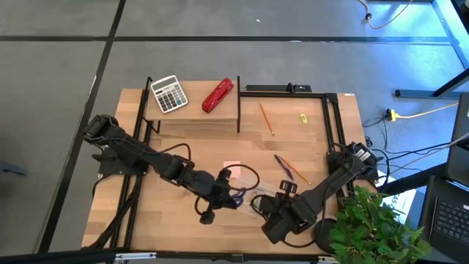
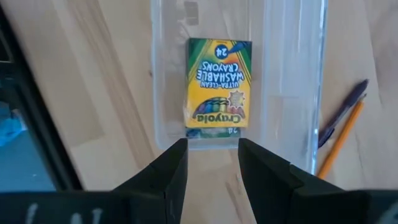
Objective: Pack school essentials
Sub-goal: Put the blue scissors into the transparent supply box
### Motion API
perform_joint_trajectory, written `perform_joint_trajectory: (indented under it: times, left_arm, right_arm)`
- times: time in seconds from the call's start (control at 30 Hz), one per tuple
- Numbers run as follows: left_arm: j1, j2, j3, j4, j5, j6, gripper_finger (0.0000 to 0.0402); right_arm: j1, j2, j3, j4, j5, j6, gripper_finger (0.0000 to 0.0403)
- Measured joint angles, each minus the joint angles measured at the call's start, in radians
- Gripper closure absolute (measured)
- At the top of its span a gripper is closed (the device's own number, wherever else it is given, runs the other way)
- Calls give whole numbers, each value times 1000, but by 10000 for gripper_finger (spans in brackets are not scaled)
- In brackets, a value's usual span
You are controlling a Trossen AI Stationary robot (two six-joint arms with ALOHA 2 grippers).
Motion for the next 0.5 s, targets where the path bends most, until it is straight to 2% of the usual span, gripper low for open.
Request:
perform_joint_trajectory:
  times: [0.23, 0.5]
  left_arm:
    - [-1, 5, 0, 45, 2, 23, 395]
    - [-1, 71, 0, 82, 2, 24, 395]
  right_arm:
    - [0, 0, -71, 0, 1, -6, 258]
    - [-1, 0, -100, -15, 26, -29, 258]
